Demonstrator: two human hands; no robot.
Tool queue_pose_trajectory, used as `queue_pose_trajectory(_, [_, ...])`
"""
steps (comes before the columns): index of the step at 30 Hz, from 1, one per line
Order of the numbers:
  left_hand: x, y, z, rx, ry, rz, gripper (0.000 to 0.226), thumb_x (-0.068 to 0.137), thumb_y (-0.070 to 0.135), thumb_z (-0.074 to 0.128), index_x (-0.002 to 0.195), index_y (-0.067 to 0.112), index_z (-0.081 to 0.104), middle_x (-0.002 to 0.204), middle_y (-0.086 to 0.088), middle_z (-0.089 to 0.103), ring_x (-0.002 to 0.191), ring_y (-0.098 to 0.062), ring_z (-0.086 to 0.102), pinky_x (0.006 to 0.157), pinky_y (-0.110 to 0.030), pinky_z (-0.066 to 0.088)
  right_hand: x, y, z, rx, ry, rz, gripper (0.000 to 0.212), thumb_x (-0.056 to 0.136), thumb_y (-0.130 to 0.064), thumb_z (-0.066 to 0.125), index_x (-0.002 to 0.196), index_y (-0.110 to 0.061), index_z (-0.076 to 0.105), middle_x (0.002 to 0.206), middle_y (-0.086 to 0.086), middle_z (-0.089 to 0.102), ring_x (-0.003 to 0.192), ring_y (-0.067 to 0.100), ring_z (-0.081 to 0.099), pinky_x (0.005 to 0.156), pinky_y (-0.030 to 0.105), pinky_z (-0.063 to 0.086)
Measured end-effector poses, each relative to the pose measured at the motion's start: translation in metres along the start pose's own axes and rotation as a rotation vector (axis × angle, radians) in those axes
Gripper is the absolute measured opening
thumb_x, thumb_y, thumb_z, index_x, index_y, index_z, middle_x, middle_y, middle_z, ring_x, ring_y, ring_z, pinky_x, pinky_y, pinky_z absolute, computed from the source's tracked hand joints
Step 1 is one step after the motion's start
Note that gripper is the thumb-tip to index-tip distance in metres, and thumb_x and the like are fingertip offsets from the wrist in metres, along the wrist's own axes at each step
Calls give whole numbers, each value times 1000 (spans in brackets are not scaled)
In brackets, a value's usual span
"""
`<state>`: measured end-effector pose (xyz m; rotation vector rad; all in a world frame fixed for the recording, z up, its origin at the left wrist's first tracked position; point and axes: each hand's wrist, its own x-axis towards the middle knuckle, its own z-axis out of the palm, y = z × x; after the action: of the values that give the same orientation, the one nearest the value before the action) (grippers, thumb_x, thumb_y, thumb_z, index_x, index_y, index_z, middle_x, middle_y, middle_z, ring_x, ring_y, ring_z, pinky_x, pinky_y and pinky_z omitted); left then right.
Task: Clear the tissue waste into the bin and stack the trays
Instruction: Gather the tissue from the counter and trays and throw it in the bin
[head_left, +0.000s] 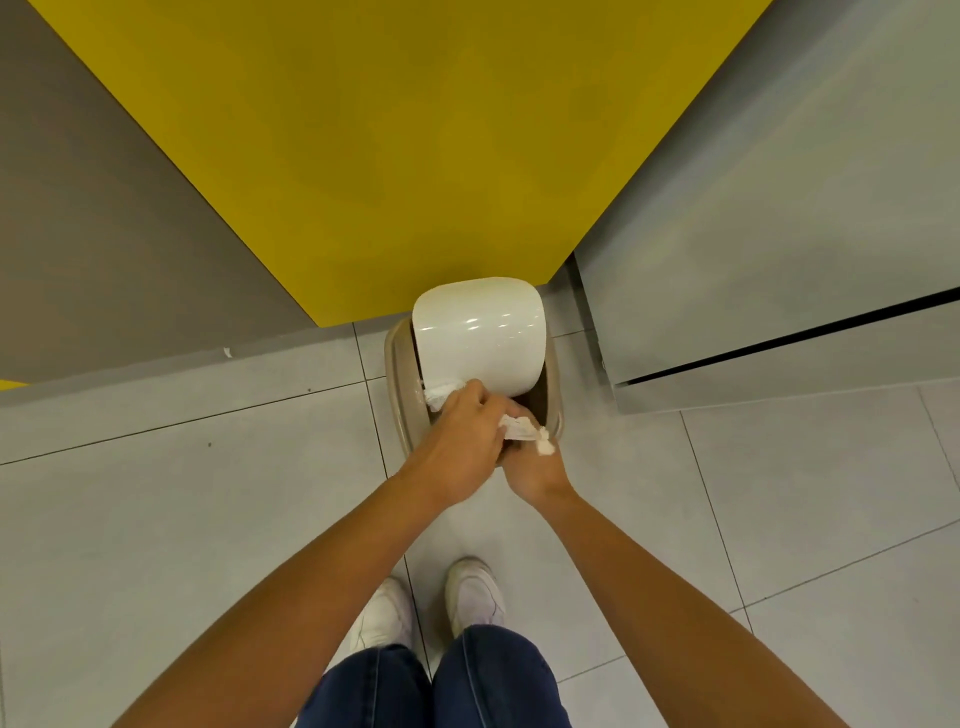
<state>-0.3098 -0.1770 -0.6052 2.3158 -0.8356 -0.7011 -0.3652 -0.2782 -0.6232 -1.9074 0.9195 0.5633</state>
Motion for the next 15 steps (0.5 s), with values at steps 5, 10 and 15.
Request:
queue_pose_trajectory(5, [13,-11,16,454,-154,0,49,91,6,52,137,9,38,132,-12,38,123,-26,39,102,-33,38,5,9,-5,94,-7,-52,55,91,10,43,141,-11,38,136,7,50,126,22,48,102,23,37])
queue_pose_trajectory(10, [20,-11,27,556,-343,-183,62,90,6,54,144,11,24,144,-18,27,131,-34,32,102,-40,41,3,11,-4,161,-36,-34,60,88,17,41,141,-9,36,143,9,44,133,22,42,107,25,34])
queue_pose_trajectory(15, [24,-3,23,491,-338,-218,58,89,8,57,140,10,31,137,-15,38,127,-31,38,100,-39,42,1,6,-3,140,-36,-54,53,90,12,43,139,-9,40,138,8,49,129,21,46,105,23,36])
